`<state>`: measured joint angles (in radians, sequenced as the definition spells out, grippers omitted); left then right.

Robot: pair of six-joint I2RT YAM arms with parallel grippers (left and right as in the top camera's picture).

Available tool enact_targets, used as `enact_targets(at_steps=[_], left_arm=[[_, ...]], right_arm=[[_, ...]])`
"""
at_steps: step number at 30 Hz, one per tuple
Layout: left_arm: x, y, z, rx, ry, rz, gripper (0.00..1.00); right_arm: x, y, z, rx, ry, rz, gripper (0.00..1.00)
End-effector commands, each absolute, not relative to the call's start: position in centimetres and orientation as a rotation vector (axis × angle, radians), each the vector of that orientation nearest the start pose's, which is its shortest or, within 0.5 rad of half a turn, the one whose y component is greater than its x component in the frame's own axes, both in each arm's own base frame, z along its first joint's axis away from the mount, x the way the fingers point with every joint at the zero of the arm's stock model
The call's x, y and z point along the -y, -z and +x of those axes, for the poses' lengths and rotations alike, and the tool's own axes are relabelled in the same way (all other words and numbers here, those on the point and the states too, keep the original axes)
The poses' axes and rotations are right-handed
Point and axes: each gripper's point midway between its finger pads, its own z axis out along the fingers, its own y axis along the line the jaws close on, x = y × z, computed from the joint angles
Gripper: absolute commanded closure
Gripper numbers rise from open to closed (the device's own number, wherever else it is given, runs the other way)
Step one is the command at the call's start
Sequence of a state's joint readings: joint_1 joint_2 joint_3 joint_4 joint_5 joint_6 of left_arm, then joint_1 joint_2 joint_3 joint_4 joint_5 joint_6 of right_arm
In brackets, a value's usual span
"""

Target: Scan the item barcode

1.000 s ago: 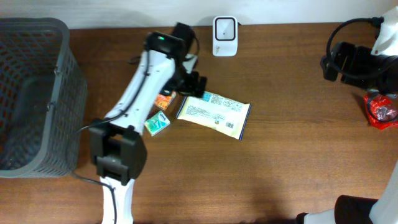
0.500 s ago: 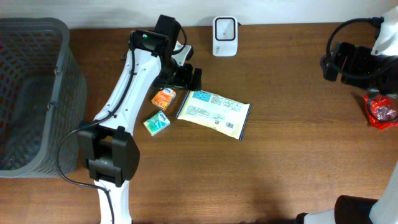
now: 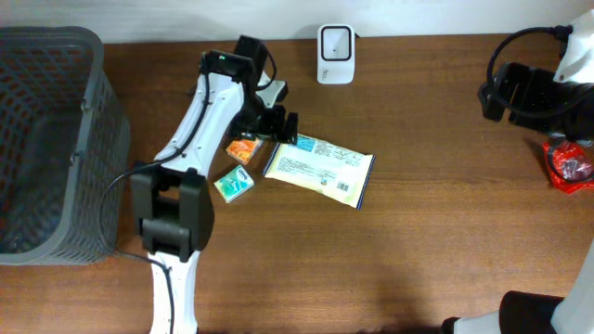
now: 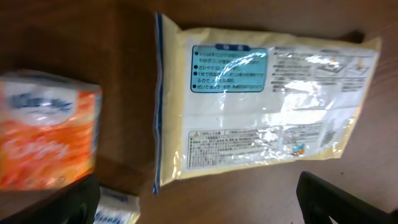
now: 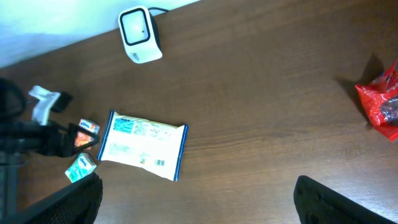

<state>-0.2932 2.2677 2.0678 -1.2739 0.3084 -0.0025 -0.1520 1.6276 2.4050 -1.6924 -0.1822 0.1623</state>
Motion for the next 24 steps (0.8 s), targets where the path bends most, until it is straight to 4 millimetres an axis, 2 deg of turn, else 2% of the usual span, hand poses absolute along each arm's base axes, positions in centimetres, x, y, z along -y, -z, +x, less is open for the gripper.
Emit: enact_targets(at_steps=[1,6,7,8,9,11,18,24], left_arm=[[20.0,-6.1,41.8,-3.065,0.655,0.548,0.16],[20.6,-4.7,40.9,-3.103,0.665,0.592,0.13],[20.7,-4.5,40.9,-3.108,0.663,0.595,0.16],[20.4,-4.4,40.8,-3.118,0.644,0.593,0.27],[19.8,-3.8,40.8,-3.145,0.582,0.569,0.28],[18.8,-2.8,41.0,-3.182,0.474,0.533,0.25],[18.8,-1.3,41.7,-3.173,0.476,0.531,0.18],[19.9,-1.2,40.8,-3.187,0.572,0.533,0.23]], right_arm=[[1.7,-40.5,31.1,-2.441,-0.242,0.325,0.02],[1.7,-40.5,31.1,-2.441,-0.242,0.325,0.02],[1.7,-40.5,31.1,-2.441,-0.242,0.325,0.02],[1.7,-40.5,31.1,-2.441,-0.242,0.325,0.02],[1.7,-40.5,31.1,-2.441,-0.242,0.325,0.02],[1.7,-40.5,31.1,-2.441,-0.242,0.325,0.02],[1.7,-40.5,31.1,-2.441,-0.242,0.325,0.02],[1.7,-40.5,31.1,-2.441,-0.242,0.325,0.02]])
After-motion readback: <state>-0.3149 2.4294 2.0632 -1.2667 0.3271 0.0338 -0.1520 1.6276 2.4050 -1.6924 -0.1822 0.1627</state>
